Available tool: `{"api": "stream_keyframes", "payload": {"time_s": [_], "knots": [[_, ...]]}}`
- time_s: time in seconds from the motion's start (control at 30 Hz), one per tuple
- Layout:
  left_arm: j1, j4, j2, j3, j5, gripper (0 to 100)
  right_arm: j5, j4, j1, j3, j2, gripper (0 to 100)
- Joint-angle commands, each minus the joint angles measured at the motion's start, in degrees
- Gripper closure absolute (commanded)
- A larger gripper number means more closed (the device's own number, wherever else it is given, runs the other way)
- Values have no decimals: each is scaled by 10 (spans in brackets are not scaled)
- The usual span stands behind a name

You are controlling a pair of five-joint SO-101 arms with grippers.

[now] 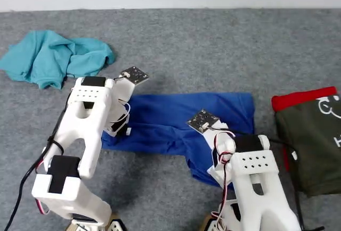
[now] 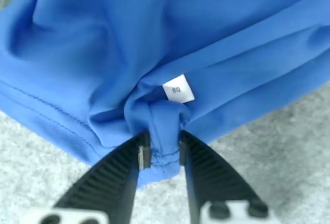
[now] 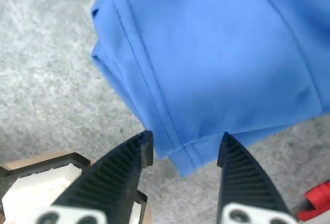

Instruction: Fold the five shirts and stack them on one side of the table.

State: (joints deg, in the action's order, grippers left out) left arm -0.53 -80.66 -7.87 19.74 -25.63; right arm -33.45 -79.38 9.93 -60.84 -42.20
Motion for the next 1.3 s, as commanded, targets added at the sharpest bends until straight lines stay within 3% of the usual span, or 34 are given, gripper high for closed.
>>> {"api": "stream_keyframes", "payload": {"time_s": [0.0, 0.47, 0.73, 0.8, 1.1, 1.27], "knots": [[2, -6, 27, -1, -4, 899, 4, 19, 4, 3, 29, 790], [5, -18, 27, -2, -4, 899, 4, 122, 5, 6, 195, 796], [5, -18, 27, -2, -4, 899, -35, 131, 3, 3, 196, 990], [5, -18, 27, -2, -4, 899, -35, 133, 3, 4, 191, 986], [5, -18, 27, -2, -4, 899, -36, 52, 3, 97, 190, 989], [6, -20, 34, -15, -4, 902, -40, -34, -59, 210, 190, 989]]}}
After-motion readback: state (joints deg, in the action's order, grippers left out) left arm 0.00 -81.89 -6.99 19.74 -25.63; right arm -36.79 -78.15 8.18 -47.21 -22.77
